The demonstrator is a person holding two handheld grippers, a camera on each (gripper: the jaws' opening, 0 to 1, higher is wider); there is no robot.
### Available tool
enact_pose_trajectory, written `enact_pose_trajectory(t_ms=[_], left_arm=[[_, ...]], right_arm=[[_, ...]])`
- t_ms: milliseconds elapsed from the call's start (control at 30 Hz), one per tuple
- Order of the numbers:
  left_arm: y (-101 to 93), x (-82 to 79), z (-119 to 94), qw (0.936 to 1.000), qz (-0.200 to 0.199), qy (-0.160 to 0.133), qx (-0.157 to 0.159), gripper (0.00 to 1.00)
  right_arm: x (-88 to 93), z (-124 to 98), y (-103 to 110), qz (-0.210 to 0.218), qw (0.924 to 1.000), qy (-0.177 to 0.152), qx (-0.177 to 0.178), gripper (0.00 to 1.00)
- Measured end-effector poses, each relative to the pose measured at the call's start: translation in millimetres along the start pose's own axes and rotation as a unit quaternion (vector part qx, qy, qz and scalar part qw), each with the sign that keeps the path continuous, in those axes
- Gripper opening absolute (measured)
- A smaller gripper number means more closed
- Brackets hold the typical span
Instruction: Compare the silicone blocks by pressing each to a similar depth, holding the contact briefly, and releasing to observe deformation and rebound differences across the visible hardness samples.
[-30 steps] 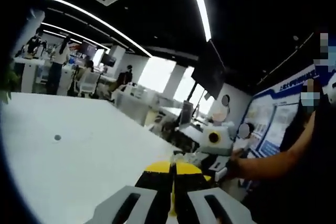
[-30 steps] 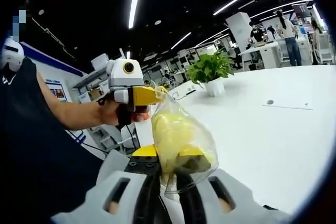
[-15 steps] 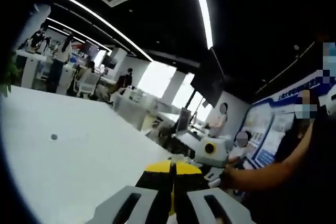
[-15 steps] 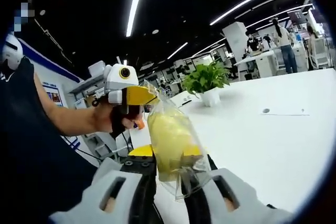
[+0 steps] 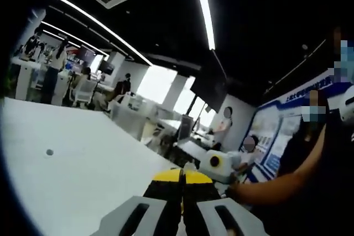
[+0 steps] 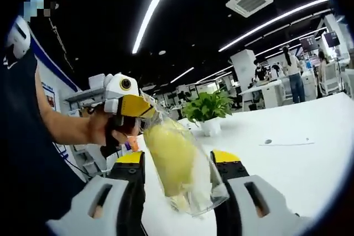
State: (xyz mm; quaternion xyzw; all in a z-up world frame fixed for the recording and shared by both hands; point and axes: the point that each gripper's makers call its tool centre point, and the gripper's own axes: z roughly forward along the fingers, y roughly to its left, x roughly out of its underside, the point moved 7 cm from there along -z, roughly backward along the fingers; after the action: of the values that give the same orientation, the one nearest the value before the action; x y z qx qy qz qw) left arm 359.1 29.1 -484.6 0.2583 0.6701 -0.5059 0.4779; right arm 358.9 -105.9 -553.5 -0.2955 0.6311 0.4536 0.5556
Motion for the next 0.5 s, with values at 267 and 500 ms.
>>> enact_pose_trajectory(t_ms=[267,500], left_arm=[[3.3,-1.3,6,0.9999,-0.006,-0.011,-0.005,0.0],[13.6,2.8,8,0.9992,-0.024,-0.021,-0.024,0.0]], right_arm=[[10.9,-18,-14,-0.024,0.9938,0.014,0.107,0.78],[39.8,-50,-18,-0.022,0.972,0.015,0.233,0.96]])
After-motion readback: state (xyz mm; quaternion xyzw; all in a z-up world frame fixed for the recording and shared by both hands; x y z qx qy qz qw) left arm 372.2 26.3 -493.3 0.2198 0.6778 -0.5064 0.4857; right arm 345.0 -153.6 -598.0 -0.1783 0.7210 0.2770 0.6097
